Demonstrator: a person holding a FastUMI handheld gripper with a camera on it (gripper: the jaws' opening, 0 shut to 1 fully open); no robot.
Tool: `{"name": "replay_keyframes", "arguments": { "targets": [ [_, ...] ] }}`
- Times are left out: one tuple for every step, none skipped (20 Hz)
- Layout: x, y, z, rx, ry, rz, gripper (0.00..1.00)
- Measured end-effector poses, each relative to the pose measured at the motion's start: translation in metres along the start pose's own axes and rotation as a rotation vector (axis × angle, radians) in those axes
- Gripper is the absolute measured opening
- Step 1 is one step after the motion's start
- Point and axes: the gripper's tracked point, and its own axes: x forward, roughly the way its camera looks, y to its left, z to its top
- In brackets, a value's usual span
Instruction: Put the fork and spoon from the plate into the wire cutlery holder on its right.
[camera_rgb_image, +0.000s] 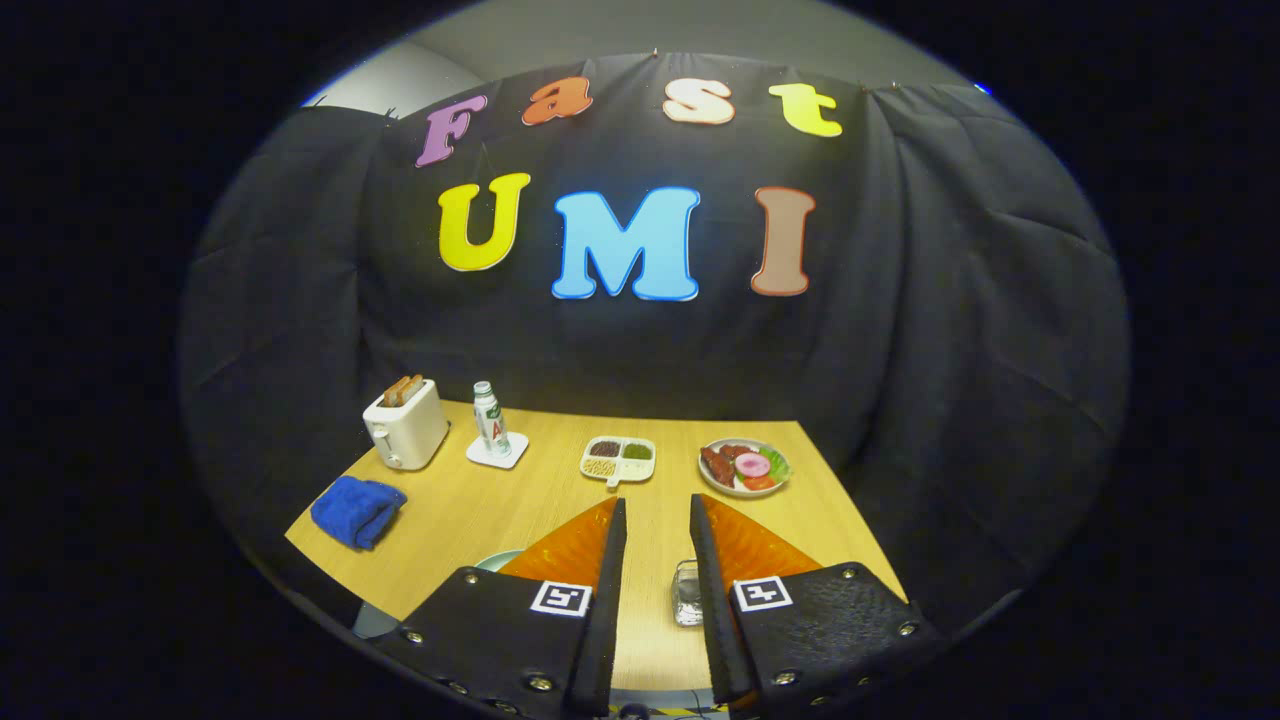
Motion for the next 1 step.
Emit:
{"name": "replay_keyframes", "arguments": {
  "targets": [
    [-0.0051, 0.0086, 0.0067, -0.002, -0.037, 0.002, 0.38]
  ]
}}
